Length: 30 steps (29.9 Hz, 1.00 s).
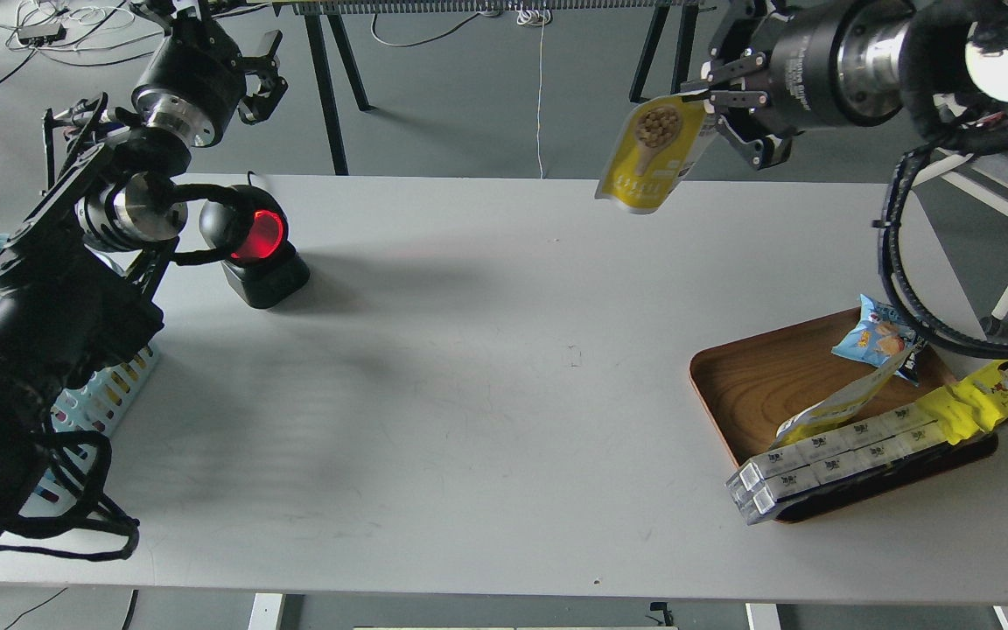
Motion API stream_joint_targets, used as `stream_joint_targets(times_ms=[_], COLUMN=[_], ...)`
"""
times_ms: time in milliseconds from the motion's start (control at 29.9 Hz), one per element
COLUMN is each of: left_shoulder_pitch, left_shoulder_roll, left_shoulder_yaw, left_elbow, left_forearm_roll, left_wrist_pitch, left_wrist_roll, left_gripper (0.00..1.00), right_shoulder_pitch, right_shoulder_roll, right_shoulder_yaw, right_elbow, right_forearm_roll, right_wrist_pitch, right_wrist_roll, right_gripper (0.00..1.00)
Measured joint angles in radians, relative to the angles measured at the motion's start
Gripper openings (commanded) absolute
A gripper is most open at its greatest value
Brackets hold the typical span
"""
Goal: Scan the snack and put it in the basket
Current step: 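Lift the yellow snack bag and carry it toward the scanner, then hold the snack bag in front of the scanner, then lower it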
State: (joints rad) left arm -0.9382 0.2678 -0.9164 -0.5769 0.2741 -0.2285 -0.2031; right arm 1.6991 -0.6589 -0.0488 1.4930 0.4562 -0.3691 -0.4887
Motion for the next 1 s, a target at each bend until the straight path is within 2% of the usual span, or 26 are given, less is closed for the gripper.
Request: stream_joint_targets(times_ms=[301,535,702,1003], left_shoulder_pitch=[-0.002,-0.002,-0.001,-0.001], left_shoulder_roll=[0.003,0.005,0.003,0.003], left_shoulder_yaw=[0.002,0.002,0.002,0.002], left_elbow=[0.0,0.0,0.0,0.0], left_forearm_roll=[-0.001,0.0,0.0,0.0], left_wrist_pitch=[0.002,0.002,0.003,0.003], left_wrist_roll=[-0.001,0.0,-0.001,-0.001], left_gripper=[1.0,1.0,1.0,1.0], right_shoulder_pitch=[-0.28,-0.403,-0.428,-0.432], right_shoulder_roll=[0.355,0.542,0.597,0.607], right_shoulder_yaw=[0.249,0.289,0.291,0.275], right_elbow=[-0.186,-0.268,-0.29,-0.293], right_forearm_roll=[-0.175,-0.256,-0.266,-0.266], right_wrist_pitch=[-0.087,-0.108,-0.117,-0.12], right_wrist_roll=[0.0,0.0,0.0,0.0], right_gripper=[0.0,0.0,0.0,0.0])
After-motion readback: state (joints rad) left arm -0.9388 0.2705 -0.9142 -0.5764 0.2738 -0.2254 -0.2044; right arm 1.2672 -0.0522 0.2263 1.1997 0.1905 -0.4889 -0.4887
